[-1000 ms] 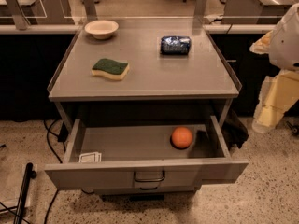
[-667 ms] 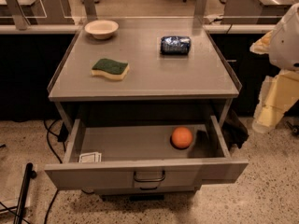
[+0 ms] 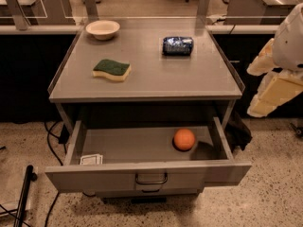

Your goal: Pick orange from top drawer and place on counter

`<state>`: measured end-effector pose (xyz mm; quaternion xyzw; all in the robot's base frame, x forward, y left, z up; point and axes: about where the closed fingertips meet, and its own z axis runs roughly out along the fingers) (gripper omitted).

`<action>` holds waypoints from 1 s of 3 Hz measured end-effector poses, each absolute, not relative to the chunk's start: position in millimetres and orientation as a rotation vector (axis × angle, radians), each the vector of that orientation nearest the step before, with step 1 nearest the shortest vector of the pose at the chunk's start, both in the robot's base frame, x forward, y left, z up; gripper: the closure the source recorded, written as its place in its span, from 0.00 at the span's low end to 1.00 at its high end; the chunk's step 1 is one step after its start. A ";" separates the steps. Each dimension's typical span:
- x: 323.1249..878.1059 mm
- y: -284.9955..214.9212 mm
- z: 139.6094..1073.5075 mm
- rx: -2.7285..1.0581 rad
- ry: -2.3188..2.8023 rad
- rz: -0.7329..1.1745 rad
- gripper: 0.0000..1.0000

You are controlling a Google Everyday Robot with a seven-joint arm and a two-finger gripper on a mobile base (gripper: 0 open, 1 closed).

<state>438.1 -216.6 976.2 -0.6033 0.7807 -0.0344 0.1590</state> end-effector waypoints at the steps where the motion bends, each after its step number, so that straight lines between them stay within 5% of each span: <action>1: 438.6 -215.8 977.5 -1.718 2.222 -0.106 0.63; 3: 453.6 -207.7 940.5 -1.630 2.176 -0.027 1.00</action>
Offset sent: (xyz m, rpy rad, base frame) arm 0.0155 0.0084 -0.0276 0.0970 -0.0643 0.0023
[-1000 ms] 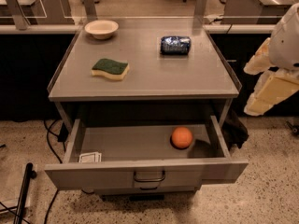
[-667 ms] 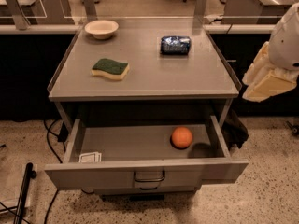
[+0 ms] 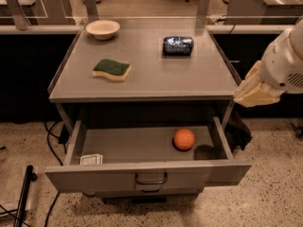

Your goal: Pick orange from top drawer and place on counter

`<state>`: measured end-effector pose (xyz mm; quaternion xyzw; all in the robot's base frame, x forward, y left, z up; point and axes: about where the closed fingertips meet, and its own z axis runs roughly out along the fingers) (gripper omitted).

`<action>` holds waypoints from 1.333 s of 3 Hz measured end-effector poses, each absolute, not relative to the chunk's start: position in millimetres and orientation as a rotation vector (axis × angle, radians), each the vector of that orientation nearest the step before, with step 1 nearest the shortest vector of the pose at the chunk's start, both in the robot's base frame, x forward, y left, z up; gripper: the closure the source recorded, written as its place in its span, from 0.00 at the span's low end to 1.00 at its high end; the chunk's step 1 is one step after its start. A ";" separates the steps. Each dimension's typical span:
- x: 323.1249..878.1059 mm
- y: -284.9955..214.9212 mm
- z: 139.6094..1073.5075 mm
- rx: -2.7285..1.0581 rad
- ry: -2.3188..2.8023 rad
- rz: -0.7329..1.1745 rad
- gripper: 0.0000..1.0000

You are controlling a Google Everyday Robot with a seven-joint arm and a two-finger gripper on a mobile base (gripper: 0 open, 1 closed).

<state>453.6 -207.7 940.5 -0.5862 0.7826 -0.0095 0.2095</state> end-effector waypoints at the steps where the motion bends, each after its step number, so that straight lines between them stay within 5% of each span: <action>1: 462.9 -197.1 906.5 -1.588 2.155 0.041 1.00; 4: 482.7 -145.2 794.2 -1.637 2.097 0.153 1.00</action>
Offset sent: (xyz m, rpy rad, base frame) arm 0.0215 0.0448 -0.1240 0.1598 0.0444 0.0263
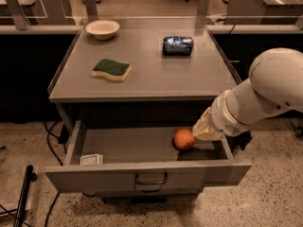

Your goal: Pick orange from top drawer and place on counter

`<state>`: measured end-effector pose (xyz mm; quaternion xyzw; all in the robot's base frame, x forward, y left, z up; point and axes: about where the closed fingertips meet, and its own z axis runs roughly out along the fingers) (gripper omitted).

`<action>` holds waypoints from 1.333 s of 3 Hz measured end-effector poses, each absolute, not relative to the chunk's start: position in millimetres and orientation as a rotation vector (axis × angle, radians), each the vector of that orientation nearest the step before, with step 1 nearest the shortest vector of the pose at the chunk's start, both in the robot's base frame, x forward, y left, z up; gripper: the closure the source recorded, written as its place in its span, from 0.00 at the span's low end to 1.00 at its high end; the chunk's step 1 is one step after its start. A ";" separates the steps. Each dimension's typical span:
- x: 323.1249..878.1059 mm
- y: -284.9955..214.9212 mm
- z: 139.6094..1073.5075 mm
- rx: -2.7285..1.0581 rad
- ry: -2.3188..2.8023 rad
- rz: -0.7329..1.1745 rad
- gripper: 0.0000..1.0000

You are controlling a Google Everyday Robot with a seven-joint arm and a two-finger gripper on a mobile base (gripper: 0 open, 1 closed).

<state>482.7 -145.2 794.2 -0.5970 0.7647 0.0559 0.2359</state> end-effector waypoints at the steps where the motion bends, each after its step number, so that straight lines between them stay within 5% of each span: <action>1: 482.7 -145.3 794.2 -1.637 2.097 0.153 1.00; 4: 512.3 -158.5 742.5 -1.578 2.067 0.096 1.00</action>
Offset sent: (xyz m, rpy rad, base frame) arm 0.0098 -0.0198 -0.0180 -0.0260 -0.0587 -0.0084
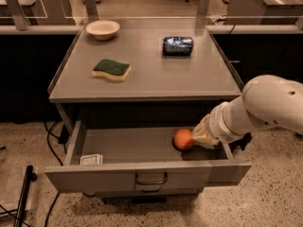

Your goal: Pick orange from top drawer and place on counter

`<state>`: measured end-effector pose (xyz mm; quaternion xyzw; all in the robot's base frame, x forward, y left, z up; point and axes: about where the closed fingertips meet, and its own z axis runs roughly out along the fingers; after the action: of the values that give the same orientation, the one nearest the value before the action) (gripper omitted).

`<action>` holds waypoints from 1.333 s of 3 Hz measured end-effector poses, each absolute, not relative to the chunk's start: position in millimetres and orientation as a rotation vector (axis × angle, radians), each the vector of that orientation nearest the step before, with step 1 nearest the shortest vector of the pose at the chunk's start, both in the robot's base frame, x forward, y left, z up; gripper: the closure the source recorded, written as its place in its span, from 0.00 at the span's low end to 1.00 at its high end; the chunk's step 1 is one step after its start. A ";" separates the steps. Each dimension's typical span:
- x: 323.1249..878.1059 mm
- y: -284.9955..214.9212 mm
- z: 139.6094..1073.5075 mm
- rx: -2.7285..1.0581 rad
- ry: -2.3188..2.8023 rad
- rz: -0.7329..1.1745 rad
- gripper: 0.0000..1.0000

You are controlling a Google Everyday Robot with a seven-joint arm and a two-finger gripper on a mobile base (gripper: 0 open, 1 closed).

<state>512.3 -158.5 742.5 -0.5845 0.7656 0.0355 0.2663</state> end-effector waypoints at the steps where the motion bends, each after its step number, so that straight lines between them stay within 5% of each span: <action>1: 528.6 -151.9 718.1 -1.566 2.064 0.118 0.73; 4: 546.7 -147.8 690.6 -1.545 2.070 0.147 0.47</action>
Offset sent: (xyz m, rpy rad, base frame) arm 0.0330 0.0110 -0.0503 0.0426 0.0139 -0.0081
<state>546.7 -147.8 690.6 -0.5744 0.7695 0.0548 0.2738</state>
